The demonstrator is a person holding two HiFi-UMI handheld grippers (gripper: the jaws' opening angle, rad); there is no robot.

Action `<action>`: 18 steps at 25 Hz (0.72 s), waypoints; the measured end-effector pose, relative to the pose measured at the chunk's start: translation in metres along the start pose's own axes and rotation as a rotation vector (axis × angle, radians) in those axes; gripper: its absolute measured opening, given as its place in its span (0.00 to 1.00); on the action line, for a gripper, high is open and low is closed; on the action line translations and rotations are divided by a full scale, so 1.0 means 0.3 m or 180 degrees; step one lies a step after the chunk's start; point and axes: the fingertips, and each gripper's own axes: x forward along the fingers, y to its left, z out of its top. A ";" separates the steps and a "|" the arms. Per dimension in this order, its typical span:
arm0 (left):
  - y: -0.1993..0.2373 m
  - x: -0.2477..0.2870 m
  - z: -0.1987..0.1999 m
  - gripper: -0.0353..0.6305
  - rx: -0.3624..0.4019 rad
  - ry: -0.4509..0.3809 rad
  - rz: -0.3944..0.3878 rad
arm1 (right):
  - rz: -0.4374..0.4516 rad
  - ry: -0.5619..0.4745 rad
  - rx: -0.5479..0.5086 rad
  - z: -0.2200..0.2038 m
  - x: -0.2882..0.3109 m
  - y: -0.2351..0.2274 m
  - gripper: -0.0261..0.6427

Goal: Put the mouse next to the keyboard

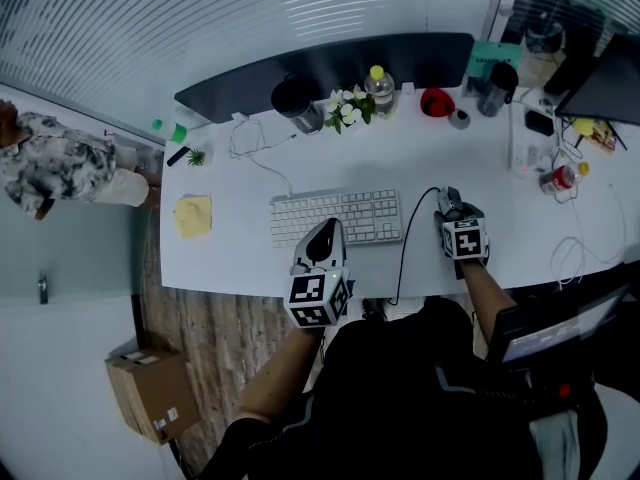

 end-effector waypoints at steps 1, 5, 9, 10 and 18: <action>0.003 -0.001 0.005 0.10 0.0007 -0.0005 -0.0014 | 0.0004 -0.0004 0.0023 0.001 -0.001 0.000 0.50; 0.021 -0.013 0.030 0.10 0.0052 -0.0068 -0.0068 | 0.0031 -0.0097 0.0081 0.024 -0.029 0.000 0.56; 0.041 -0.027 0.068 0.10 0.0161 -0.0193 -0.0131 | 0.0023 -0.0225 0.0022 0.068 -0.093 0.014 0.56; 0.044 -0.030 0.082 0.10 0.0166 -0.0235 -0.0164 | 0.0026 -0.0275 0.0000 0.086 -0.113 0.020 0.57; 0.066 -0.100 0.270 0.10 0.0316 -0.0669 -0.0500 | 0.0072 -0.1072 -0.0127 0.376 -0.415 0.124 0.56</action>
